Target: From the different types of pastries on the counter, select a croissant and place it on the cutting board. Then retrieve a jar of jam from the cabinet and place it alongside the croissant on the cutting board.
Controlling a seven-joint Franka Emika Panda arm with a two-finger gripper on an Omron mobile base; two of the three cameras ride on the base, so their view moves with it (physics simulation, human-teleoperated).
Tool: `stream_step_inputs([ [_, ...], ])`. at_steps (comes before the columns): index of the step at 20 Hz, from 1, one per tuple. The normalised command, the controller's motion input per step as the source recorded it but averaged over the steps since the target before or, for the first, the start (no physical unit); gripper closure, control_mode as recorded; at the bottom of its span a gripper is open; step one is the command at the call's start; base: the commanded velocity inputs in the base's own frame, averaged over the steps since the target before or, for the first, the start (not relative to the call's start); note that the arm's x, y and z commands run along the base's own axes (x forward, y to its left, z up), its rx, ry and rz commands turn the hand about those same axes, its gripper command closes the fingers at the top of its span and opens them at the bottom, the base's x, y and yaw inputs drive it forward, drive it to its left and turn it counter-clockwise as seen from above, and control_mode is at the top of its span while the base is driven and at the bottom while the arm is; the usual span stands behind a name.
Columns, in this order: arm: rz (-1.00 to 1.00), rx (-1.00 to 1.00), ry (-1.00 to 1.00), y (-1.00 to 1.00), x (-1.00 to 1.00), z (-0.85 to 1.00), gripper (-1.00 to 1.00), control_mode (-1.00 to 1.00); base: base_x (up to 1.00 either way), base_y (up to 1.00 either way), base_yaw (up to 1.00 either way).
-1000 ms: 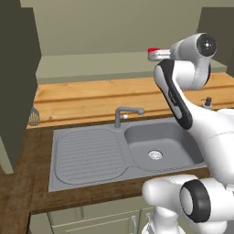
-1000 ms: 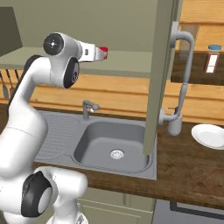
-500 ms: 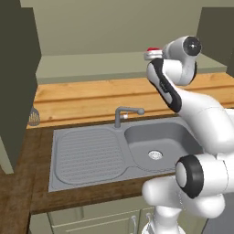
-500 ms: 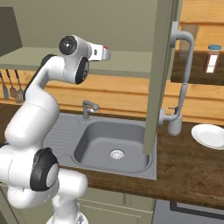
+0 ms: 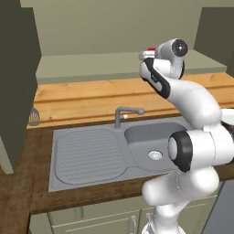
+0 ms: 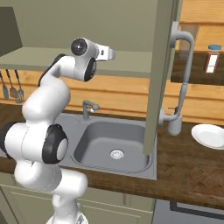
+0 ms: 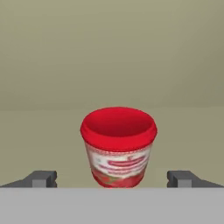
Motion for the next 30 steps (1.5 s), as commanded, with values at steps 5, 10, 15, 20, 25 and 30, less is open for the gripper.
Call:
stream_step_inputs([
  [5, 0.00, 0.03, 0.00, -0.04, 0.81, -0.14, -1.00, -1.00, 0.00, 0.00, 0.00],
  [10, 0.00, 0.02, 0.00, -0.10, 0.75, -0.12, -1.00, -1.00, 0.00, 0.00, 0.00],
  [15, 0.00, 0.00, 0.00, -0.11, 0.24, -0.01, 1.00, -1.00, 0.00, 0.00, 0.00],
  [20, 0.00, 0.01, -0.14, -0.39, -0.69, -0.18, 1.00, -1.00, 0.00, 0.00, 0.00],
  [25, 0.00, 0.12, -0.33, -0.27, -0.98, -0.01, 1.00, -1.00, 0.00, 0.00, 0.00],
  [30, 0.00, 0.10, -0.13, -0.09, -0.15, 0.94, 1.00, -1.00, 0.00, 0.00, 0.00],
])
